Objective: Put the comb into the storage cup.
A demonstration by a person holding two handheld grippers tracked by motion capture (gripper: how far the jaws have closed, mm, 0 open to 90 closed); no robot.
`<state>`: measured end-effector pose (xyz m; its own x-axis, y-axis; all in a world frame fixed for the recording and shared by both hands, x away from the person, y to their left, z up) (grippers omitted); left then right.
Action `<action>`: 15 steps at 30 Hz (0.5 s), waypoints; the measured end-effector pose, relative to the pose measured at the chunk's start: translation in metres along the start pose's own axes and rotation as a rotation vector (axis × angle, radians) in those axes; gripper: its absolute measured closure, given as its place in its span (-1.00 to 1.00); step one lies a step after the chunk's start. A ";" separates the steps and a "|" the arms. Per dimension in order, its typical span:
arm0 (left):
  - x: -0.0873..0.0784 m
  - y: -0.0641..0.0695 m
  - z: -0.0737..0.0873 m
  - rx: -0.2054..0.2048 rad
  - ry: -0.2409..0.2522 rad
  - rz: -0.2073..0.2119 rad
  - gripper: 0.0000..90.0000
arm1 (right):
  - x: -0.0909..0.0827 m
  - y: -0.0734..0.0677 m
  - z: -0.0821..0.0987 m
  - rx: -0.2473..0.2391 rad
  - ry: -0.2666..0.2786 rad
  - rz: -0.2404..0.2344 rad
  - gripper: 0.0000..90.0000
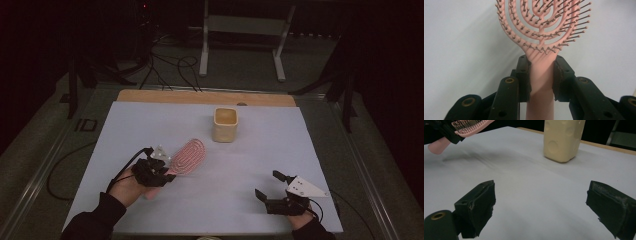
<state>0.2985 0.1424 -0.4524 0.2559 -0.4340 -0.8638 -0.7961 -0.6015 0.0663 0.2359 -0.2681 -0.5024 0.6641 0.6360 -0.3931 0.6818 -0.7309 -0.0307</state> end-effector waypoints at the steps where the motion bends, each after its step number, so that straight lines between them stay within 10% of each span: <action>1: 0.000 0.001 0.000 -0.005 0.010 -0.008 0.59 | 0.000 0.000 0.000 -0.002 -0.001 0.000 -0.81; 15: 0.004 0.004 -0.002 -0.046 0.133 -0.011 0.59 | 0.000 -0.001 0.000 -0.008 0.001 -0.003 -0.81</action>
<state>0.2973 0.1366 -0.4539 0.3370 -0.5106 -0.7910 -0.7678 -0.6353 0.0829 0.2358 -0.2675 -0.5022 0.6628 0.6382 -0.3918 0.6858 -0.7274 -0.0248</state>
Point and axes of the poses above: each handheld gripper's, and its own axes: x roughly forward along the jaws, z roughly out of its underside, y roughly to its right, the point moved 1 cm from there along x, roughly forward along the jaws, and after that the axes turned 3 degrees about -y, right-handed, at the moved point
